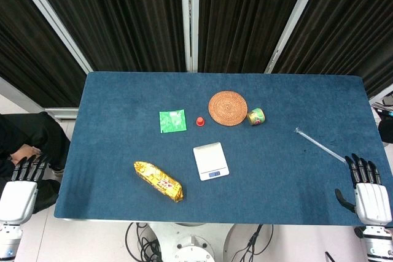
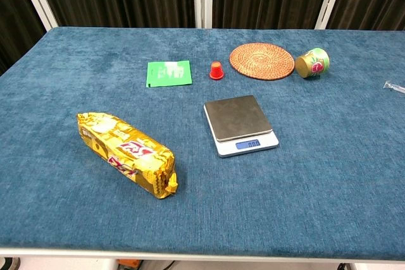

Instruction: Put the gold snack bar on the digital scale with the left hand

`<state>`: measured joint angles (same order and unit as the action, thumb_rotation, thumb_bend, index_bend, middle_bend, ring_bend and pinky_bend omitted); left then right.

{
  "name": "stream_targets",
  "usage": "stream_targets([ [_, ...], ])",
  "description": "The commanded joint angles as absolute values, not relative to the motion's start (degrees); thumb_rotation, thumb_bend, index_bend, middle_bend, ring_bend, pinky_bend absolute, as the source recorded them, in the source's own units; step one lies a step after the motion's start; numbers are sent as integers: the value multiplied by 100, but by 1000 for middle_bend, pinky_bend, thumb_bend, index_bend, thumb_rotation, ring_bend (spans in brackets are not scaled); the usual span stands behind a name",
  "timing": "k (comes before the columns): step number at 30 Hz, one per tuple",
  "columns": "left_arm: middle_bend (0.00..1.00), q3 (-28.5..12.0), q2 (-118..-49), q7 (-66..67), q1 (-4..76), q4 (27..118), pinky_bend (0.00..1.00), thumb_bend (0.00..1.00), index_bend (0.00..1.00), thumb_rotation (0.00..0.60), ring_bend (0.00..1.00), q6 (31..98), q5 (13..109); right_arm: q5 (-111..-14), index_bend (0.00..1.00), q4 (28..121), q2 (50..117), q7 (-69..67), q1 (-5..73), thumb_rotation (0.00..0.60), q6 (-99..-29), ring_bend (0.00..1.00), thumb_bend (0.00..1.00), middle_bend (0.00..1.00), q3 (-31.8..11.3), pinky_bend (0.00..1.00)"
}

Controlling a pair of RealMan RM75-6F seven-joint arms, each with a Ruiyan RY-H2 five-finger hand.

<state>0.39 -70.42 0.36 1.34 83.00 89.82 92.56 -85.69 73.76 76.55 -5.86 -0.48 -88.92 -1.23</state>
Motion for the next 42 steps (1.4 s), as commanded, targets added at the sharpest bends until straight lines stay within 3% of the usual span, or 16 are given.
stream_targets([
  [1, 45, 49, -7067, 25, 126, 8281, 0, 153, 4, 600, 0, 9003, 9261, -8573, 0, 7414, 7624, -570, -56, 600, -8878, 0, 222, 0, -124, 0],
  [16, 45, 49, -6902, 437, 361, 8728, 0, 153, 4, 600, 0, 8963, 9623, -8672, 0, 7694, 7366, -729, 7, 600, -8910, 0, 222, 0, -251, 0],
  [25, 45, 87, -7048, 806, 909, 9119, 0, 154, 4, 600, 0, 8216, 9880, -8619, 0, 7941, 7173, -578, -10, 600, -8774, 0, 221, 0, -205, 0],
  [32, 33, 80, -7528, 1147, 1559, 9261, 0, 154, 3, 600, 0, 7447, 10234, -8593, 0, 8038, 7038, -699, -61, 600, -8862, 0, 222, 0, -256, 0],
  [42, 33, -25, -8338, 1250, 2224, 9004, 0, 155, 3, 600, 0, 6505, 9967, -8708, 0, 7989, 6948, -982, -189, 600, -9076, 0, 222, 0, -222, 0],
])
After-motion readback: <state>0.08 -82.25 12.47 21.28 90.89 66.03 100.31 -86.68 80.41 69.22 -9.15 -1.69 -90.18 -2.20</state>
